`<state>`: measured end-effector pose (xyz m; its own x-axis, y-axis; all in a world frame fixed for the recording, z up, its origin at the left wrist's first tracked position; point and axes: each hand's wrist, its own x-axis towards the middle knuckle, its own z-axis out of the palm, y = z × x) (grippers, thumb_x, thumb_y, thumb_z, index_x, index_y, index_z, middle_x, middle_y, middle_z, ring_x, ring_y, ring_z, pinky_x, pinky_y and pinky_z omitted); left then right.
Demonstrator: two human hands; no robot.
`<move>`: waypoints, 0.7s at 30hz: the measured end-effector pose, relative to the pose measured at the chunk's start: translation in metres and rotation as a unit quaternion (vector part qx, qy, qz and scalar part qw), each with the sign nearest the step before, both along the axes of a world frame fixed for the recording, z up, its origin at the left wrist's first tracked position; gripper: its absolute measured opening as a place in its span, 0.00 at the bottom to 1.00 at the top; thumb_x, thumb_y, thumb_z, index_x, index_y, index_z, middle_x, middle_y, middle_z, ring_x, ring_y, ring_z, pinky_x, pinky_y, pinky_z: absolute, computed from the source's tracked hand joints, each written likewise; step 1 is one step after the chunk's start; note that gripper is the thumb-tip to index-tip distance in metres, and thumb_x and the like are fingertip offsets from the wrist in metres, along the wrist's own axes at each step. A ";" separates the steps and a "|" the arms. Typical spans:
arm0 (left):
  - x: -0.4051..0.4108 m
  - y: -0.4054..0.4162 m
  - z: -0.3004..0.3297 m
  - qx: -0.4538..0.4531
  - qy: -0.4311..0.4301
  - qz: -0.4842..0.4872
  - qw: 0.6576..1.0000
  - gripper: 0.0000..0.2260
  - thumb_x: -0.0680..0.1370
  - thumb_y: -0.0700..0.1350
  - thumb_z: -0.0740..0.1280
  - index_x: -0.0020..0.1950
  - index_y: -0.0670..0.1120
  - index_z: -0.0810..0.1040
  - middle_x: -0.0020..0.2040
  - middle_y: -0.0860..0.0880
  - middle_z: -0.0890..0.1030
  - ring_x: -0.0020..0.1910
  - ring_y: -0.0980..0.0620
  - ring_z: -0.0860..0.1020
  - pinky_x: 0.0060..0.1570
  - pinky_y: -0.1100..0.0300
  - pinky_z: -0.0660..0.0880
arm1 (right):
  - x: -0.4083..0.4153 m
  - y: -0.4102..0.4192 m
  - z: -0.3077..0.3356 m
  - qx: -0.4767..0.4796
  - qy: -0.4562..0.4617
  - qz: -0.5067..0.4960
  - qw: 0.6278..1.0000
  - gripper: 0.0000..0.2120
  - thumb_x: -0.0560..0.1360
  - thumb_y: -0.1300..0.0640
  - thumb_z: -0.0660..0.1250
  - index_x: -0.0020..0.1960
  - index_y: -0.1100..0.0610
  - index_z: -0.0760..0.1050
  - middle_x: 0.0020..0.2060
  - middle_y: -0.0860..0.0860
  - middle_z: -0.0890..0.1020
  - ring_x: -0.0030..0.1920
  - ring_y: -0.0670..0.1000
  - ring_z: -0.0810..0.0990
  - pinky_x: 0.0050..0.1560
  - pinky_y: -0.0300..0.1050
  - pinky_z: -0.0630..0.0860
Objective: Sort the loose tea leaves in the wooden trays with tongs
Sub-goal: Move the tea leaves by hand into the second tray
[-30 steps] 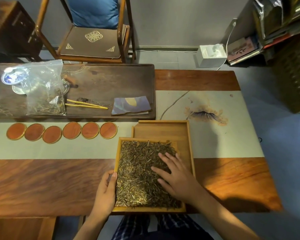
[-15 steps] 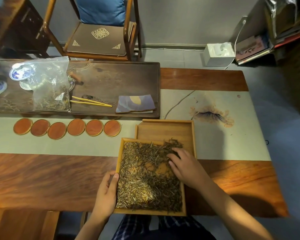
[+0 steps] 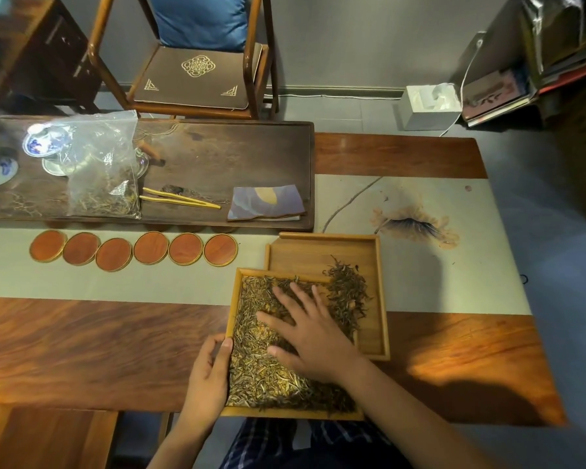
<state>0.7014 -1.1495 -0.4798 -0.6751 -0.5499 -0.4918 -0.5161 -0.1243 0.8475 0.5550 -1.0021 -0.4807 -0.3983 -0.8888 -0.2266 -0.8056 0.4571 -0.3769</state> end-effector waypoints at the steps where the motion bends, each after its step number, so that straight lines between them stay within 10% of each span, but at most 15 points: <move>1: 0.000 0.000 0.001 0.003 0.002 0.004 1.000 0.09 0.82 0.46 0.58 0.52 0.45 0.77 0.44 0.50 0.84 0.41 0.54 0.82 0.37 0.69 0.75 | 0.001 -0.003 -0.003 0.008 0.006 0.004 1.000 0.26 0.78 0.35 0.44 0.75 0.39 0.50 0.77 0.51 0.45 0.76 0.56 0.38 0.71 0.62 0.31; 11: -0.001 -0.004 0.000 -0.012 -0.005 0.017 1.000 0.08 0.82 0.46 0.59 0.51 0.46 0.77 0.44 0.49 0.83 0.44 0.53 0.81 0.41 0.71 0.73 | -0.023 0.034 -0.011 0.040 -0.011 -0.026 0.999 0.27 0.78 0.35 0.39 0.76 0.41 0.49 0.78 0.50 0.49 0.76 0.54 0.47 0.72 0.53 0.37; 21: -0.003 -0.006 -0.004 -0.022 -0.018 0.011 1.000 0.08 0.81 0.47 0.60 0.53 0.46 0.77 0.48 0.44 0.82 0.50 0.42 0.78 0.56 0.48 0.72 | -0.046 0.060 -0.003 0.029 0.009 -0.078 0.996 0.23 0.81 0.44 0.51 0.74 0.50 0.63 0.73 0.56 0.63 0.74 0.56 0.57 0.74 0.53 0.51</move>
